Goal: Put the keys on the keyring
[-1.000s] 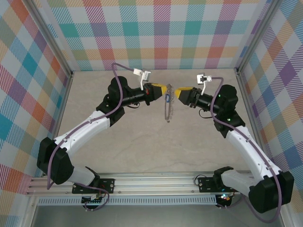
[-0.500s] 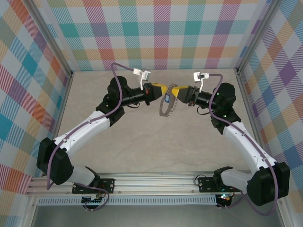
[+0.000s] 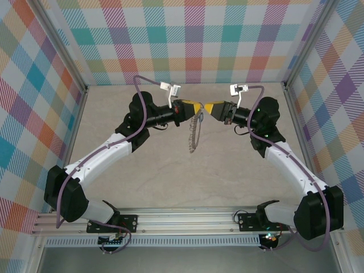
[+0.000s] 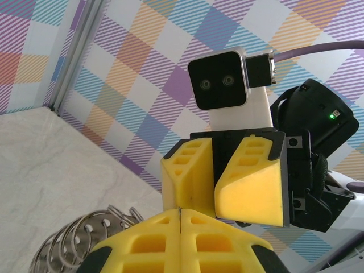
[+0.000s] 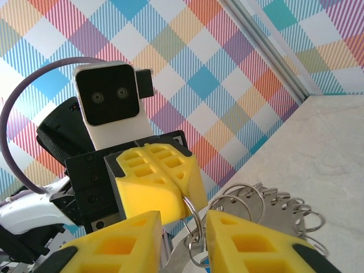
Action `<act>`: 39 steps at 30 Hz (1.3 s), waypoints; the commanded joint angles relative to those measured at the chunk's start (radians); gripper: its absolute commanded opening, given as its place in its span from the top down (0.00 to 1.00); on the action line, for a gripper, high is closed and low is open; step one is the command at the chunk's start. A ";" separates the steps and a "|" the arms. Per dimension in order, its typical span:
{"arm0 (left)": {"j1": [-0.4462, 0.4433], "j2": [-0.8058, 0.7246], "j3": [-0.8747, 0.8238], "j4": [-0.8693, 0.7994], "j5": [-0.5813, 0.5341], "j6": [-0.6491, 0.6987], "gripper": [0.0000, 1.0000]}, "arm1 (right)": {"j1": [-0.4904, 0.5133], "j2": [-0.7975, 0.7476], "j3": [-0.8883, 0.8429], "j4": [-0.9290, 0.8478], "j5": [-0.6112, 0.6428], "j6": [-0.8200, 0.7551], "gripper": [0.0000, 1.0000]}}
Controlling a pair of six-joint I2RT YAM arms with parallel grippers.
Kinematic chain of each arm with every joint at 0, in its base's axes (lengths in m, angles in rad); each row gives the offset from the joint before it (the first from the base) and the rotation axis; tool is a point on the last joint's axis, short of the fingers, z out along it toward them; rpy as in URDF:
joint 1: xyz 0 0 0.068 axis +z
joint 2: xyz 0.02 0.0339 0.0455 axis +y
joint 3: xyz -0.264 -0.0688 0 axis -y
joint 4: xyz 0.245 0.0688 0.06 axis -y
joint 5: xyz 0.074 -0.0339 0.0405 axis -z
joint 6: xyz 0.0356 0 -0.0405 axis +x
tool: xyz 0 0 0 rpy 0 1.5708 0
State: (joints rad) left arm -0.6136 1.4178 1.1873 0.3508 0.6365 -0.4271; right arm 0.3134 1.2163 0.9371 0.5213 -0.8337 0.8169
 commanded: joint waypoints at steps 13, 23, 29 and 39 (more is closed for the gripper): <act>-0.023 0.001 0.062 0.067 0.016 -0.005 1.00 | 0.002 0.013 0.029 0.070 -0.041 0.019 0.72; -0.028 0.003 0.064 0.065 0.014 -0.002 1.00 | 0.006 0.036 0.032 0.094 -0.041 0.031 0.71; -0.032 0.011 0.062 0.065 0.016 -0.002 1.00 | 0.007 0.037 0.037 0.094 -0.038 0.030 0.76; -0.035 0.017 0.064 0.057 0.008 0.001 1.00 | 0.007 0.020 0.049 0.033 -0.041 -0.013 1.00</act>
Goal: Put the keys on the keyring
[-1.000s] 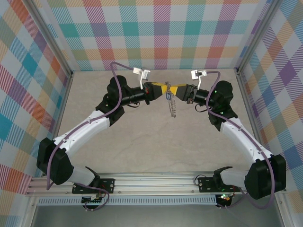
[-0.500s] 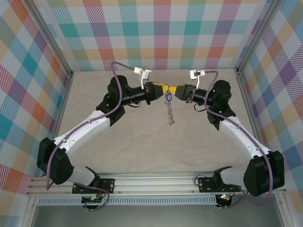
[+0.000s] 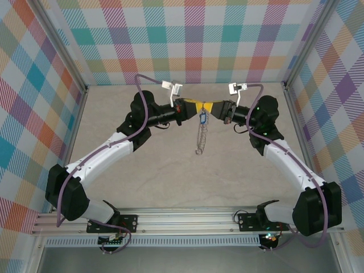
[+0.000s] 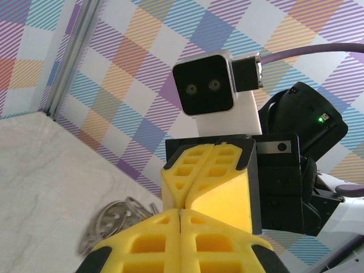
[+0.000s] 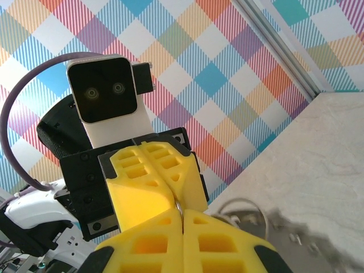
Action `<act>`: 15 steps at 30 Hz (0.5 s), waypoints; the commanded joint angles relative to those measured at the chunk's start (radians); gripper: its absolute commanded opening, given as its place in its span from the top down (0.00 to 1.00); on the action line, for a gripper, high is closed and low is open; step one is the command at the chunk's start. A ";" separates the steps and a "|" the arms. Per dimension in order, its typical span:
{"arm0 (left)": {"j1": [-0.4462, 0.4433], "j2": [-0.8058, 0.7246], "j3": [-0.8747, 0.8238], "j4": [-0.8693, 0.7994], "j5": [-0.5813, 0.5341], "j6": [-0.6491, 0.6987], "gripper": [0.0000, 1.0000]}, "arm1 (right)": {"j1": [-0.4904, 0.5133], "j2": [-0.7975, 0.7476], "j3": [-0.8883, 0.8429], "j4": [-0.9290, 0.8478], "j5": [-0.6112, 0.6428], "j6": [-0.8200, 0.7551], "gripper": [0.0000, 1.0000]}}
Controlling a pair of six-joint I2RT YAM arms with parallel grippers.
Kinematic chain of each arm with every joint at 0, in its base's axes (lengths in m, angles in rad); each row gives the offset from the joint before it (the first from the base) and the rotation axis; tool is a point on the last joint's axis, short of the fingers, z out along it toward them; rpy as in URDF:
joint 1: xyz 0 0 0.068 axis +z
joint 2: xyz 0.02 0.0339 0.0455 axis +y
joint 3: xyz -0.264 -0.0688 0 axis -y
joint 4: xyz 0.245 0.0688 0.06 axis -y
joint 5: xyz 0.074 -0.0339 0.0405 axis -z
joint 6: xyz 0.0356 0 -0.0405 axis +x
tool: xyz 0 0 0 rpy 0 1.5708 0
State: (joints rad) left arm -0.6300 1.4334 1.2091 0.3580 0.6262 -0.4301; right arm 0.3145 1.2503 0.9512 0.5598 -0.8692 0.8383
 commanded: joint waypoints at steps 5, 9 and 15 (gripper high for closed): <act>-0.019 -0.002 0.055 -0.014 -0.023 0.039 0.92 | 0.005 -0.038 0.045 -0.127 0.025 -0.117 1.00; -0.017 -0.015 0.085 -0.102 -0.058 0.096 0.67 | 0.006 -0.043 0.072 -0.235 0.030 -0.197 1.00; -0.011 -0.045 0.145 -0.253 -0.119 0.199 0.00 | 0.003 -0.041 0.137 -0.384 0.021 -0.324 1.00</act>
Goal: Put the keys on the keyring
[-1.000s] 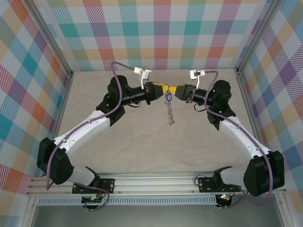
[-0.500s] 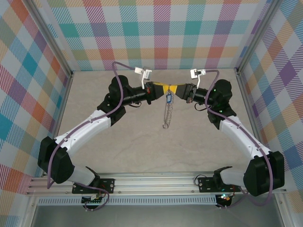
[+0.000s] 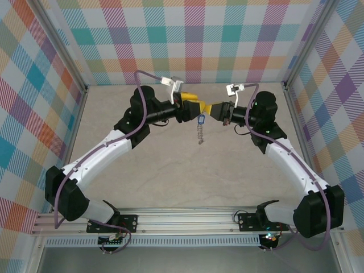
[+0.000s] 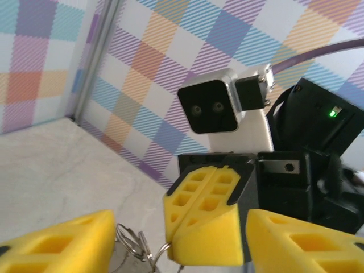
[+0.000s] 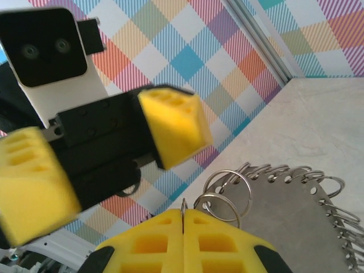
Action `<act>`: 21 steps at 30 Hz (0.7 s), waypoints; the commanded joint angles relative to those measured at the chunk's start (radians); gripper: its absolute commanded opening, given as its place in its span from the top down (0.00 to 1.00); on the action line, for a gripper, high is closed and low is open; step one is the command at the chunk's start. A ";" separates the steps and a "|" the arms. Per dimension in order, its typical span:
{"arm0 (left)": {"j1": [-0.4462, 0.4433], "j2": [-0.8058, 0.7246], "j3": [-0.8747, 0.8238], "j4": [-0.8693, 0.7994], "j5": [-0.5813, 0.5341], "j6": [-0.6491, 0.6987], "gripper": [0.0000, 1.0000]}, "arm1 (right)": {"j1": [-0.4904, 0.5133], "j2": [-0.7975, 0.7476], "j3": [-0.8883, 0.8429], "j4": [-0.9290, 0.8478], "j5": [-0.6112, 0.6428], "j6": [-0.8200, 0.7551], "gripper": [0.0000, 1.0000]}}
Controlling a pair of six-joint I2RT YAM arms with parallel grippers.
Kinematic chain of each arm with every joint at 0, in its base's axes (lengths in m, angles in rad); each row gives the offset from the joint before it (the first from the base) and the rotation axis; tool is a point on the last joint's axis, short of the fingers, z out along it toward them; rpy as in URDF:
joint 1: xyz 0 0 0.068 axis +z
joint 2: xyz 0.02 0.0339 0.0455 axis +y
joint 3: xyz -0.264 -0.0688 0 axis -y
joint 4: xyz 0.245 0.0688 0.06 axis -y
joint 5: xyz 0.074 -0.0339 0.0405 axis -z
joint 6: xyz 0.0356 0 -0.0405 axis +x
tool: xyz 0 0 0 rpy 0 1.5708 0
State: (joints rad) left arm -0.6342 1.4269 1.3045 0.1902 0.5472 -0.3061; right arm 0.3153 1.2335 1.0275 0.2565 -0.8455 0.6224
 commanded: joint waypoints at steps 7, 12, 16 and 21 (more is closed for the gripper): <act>-0.002 -0.013 0.262 -0.460 -0.137 0.314 0.00 | -0.007 -0.010 0.183 -0.308 -0.016 -0.309 1.00; 0.001 -0.004 0.301 -0.529 -0.181 0.414 0.00 | -0.019 0.015 0.266 -0.439 -0.048 -0.432 1.00; 0.016 -0.014 0.271 -0.477 -0.161 0.423 0.02 | -0.021 0.043 0.351 -0.580 -0.086 -0.557 1.00; 0.056 0.024 0.316 -0.549 0.011 0.440 0.27 | -0.022 0.080 0.445 -0.758 -0.117 -0.700 1.00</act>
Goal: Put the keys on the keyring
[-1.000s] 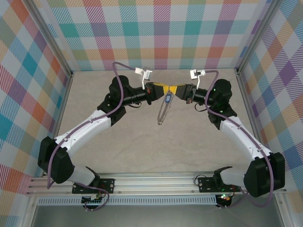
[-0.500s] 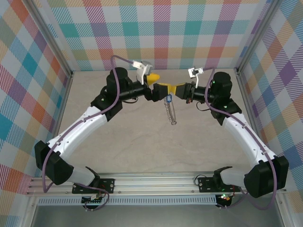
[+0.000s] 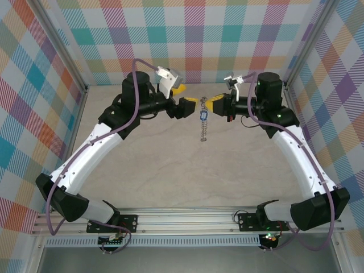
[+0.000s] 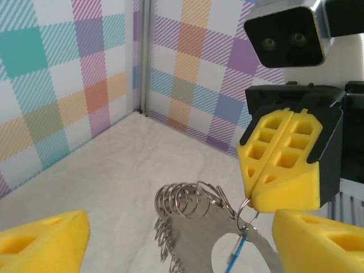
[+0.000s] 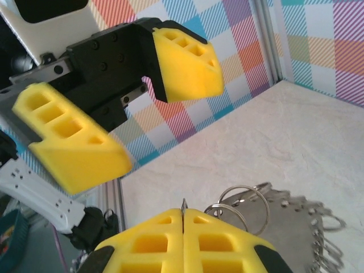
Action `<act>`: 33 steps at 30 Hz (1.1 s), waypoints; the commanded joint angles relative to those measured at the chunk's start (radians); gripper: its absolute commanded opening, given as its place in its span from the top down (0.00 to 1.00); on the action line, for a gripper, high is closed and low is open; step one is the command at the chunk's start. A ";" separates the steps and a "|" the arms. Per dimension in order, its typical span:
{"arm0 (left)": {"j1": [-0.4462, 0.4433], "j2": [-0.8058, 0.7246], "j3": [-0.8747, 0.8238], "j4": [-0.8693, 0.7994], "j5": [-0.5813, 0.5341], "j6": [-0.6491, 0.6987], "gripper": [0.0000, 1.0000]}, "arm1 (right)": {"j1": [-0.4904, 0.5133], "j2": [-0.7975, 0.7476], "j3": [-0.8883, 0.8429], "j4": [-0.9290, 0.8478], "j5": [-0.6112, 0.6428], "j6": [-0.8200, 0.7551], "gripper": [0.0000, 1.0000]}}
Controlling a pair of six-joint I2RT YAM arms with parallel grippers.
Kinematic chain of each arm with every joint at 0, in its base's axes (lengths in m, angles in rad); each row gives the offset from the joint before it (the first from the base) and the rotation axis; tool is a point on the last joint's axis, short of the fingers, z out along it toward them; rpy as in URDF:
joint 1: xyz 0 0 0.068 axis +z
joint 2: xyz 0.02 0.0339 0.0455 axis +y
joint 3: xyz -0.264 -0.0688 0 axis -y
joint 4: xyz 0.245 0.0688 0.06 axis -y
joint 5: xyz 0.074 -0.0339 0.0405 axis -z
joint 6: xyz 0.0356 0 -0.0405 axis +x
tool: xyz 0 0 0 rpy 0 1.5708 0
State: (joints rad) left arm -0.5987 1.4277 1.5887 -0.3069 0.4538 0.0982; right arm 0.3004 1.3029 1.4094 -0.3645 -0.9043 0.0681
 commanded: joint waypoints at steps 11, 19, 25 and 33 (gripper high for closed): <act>0.034 0.125 0.136 -0.228 0.367 0.097 0.57 | -0.006 0.049 0.149 -0.284 -0.074 -0.255 1.00; 0.034 0.144 0.135 -0.205 0.406 0.078 0.57 | -0.005 0.049 0.137 -0.274 -0.085 -0.250 1.00; 0.034 0.158 0.134 -0.162 0.426 0.045 0.56 | -0.004 0.045 0.126 -0.254 -0.110 -0.234 1.00; 0.035 0.159 0.128 -0.108 0.451 0.005 0.56 | -0.005 0.045 0.116 -0.223 -0.136 -0.211 1.00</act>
State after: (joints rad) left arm -0.5724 1.5856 1.6878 -0.4633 0.8650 0.1303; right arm 0.3004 1.3571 1.5276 -0.6342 -0.9821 -0.1429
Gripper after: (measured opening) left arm 0.443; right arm 0.067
